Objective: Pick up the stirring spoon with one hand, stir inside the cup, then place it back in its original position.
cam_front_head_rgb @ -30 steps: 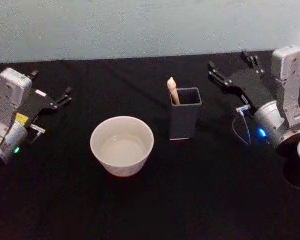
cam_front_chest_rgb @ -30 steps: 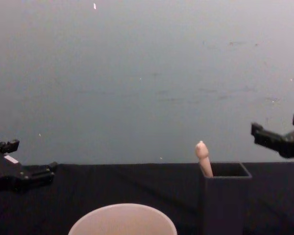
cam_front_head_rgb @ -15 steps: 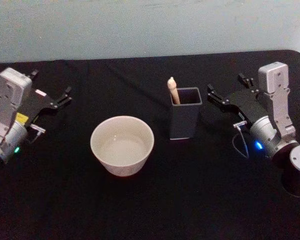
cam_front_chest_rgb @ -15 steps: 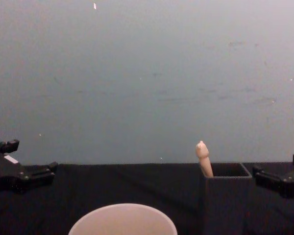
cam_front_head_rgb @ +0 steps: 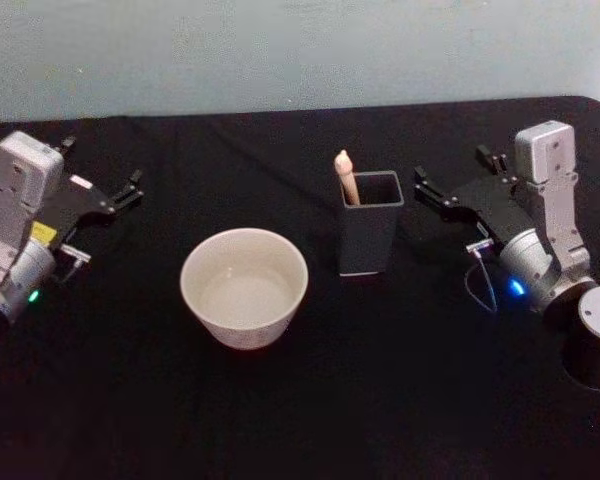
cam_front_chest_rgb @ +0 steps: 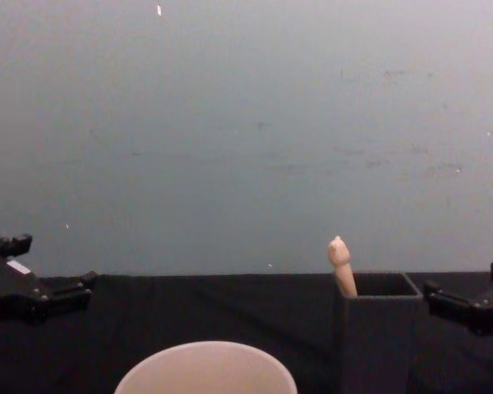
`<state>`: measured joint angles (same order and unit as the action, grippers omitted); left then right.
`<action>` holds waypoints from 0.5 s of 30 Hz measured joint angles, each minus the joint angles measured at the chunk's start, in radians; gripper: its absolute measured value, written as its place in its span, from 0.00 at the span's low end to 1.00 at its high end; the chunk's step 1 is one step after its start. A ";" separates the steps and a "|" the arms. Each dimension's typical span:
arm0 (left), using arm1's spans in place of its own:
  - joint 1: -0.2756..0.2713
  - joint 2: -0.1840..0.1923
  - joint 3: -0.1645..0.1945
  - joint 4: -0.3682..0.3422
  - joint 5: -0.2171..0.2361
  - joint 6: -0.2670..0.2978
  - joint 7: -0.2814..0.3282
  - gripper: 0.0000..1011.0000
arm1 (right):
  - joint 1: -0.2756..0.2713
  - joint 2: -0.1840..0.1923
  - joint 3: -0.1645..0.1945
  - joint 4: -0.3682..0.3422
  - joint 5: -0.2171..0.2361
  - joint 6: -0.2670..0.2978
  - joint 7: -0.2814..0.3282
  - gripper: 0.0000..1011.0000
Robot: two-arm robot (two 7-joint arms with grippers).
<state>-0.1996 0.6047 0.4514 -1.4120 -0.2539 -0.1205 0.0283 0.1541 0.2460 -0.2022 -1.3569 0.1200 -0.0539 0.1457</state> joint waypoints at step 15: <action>0.000 0.000 0.000 0.000 0.000 0.000 0.000 0.99 | -0.001 0.001 -0.002 -0.002 0.001 -0.002 -0.001 0.99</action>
<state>-0.1995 0.6047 0.4514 -1.4120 -0.2539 -0.1205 0.0283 0.1530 0.2473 -0.2037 -1.3589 0.1206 -0.0557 0.1443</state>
